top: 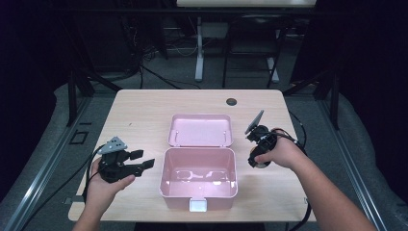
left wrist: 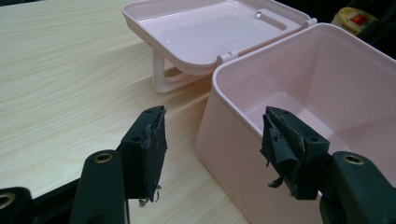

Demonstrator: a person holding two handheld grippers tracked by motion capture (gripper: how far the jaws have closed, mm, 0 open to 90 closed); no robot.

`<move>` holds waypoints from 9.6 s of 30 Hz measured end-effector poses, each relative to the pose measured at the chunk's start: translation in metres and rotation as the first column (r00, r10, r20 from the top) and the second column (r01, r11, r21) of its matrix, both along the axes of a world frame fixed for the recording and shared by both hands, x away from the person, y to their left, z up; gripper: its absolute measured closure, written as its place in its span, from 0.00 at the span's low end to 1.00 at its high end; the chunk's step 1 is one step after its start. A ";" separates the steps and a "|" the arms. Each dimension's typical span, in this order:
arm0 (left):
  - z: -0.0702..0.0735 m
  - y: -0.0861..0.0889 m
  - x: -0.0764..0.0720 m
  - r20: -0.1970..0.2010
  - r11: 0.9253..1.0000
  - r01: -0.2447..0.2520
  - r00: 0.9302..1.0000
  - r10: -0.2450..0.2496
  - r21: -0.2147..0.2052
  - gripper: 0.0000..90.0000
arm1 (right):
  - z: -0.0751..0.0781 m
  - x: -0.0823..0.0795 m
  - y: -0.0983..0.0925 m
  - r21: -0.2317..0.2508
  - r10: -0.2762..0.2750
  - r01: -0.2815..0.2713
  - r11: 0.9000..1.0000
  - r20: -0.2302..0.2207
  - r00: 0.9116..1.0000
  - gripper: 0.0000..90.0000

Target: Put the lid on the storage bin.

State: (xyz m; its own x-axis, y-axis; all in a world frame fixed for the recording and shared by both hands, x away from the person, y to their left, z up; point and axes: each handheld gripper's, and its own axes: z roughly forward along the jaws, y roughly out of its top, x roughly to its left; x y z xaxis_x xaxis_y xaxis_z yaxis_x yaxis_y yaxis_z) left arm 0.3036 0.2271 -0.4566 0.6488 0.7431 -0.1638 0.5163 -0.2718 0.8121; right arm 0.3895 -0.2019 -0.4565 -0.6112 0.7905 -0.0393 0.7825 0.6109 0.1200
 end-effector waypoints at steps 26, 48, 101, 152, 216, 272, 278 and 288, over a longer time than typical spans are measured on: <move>0.000 -0.001 -0.001 -0.002 1.000 0.009 1.000 -0.009 -0.001 0.45 | 0.033 -0.012 0.010 -0.009 0.087 -0.087 0.996 0.008 0.996 0.22; 0.000 -0.002 0.000 -0.003 1.000 0.008 1.000 -0.008 0.000 0.45 | 0.040 -0.026 0.026 -0.044 0.381 -0.381 0.924 -0.006 0.925 0.22; 0.000 -0.006 -0.002 0.004 0.999 0.036 0.999 -0.036 -0.008 0.51 | 0.054 -0.045 0.096 -0.020 0.572 -0.572 0.820 0.030 0.819 0.22; -0.001 -0.012 -0.003 0.011 0.998 0.065 0.998 -0.066 0.016 0.51 | 0.008 -0.051 0.129 -0.042 0.630 -0.629 0.776 0.013 0.777 0.22; -0.005 -0.017 -0.002 0.011 0.997 0.073 0.997 -0.073 0.031 0.51 | -0.036 -0.054 0.130 -0.091 0.707 -0.703 0.705 0.022 0.707 0.22; -0.004 -0.021 -0.004 0.024 0.996 0.081 0.996 -0.082 0.033 0.51 | -0.015 -0.053 0.126 -0.029 0.707 -0.707 0.707 0.063 0.704 0.29; -0.004 -0.021 -0.005 0.034 0.997 0.080 0.996 -0.081 0.017 0.51 | 0.000 -0.054 0.121 -0.025 0.660 -0.660 0.751 0.071 0.748 0.26; -0.004 -0.022 -0.005 0.036 0.995 0.099 0.994 -0.100 0.007 0.51 | 0.024 -0.052 0.107 0.022 0.595 -0.604 0.796 0.150 0.790 0.21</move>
